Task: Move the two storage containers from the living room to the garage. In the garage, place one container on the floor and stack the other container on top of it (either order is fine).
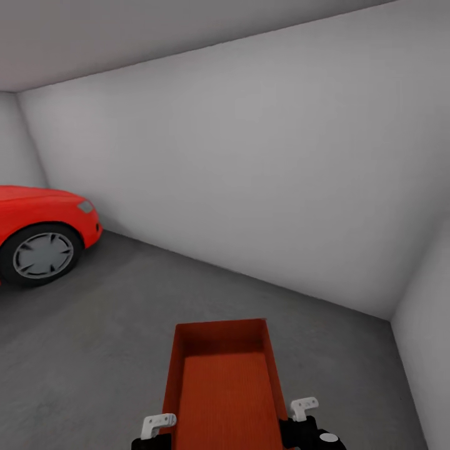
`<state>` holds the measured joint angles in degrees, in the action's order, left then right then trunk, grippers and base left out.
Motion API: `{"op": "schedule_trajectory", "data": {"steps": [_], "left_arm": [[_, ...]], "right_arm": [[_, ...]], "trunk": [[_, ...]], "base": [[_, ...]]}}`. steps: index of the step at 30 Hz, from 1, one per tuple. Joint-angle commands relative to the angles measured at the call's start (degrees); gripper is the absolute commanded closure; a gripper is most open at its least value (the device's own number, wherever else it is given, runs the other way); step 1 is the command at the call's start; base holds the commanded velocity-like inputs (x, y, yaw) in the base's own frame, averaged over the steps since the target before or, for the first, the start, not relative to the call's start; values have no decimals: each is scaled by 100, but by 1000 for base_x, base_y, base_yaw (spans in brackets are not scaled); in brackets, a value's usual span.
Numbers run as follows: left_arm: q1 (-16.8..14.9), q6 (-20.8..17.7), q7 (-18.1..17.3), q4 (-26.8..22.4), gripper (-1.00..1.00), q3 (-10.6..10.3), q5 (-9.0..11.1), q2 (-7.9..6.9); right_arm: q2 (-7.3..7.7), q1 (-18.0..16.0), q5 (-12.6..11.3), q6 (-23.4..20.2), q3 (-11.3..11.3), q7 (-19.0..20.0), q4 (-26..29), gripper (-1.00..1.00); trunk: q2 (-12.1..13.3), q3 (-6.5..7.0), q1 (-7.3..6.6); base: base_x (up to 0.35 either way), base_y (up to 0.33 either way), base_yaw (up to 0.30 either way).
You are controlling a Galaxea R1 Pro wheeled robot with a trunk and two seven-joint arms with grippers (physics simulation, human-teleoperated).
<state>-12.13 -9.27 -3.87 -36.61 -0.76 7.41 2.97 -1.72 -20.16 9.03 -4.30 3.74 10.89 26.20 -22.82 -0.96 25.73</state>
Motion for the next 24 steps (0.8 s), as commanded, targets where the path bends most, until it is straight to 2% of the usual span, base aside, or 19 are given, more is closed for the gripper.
{"op": "schedule_trajectory", "data": {"steps": [1, 24], "left_arm": [[0, 39, 202, -21, 100, -21, -4, -130], [0, 39, 202, -21, 100, -21, -6, -130]], "right_arm": [[-4, -5, 28, -35, -5, 80, -10, 100], [-4, -6, 28, -35, -5, 80, -10, 100]], "trunk": [[-10, -10, 6], [-10, -10, 6]], "base": [[270, 0, -277], [274, 0, -277]]}}
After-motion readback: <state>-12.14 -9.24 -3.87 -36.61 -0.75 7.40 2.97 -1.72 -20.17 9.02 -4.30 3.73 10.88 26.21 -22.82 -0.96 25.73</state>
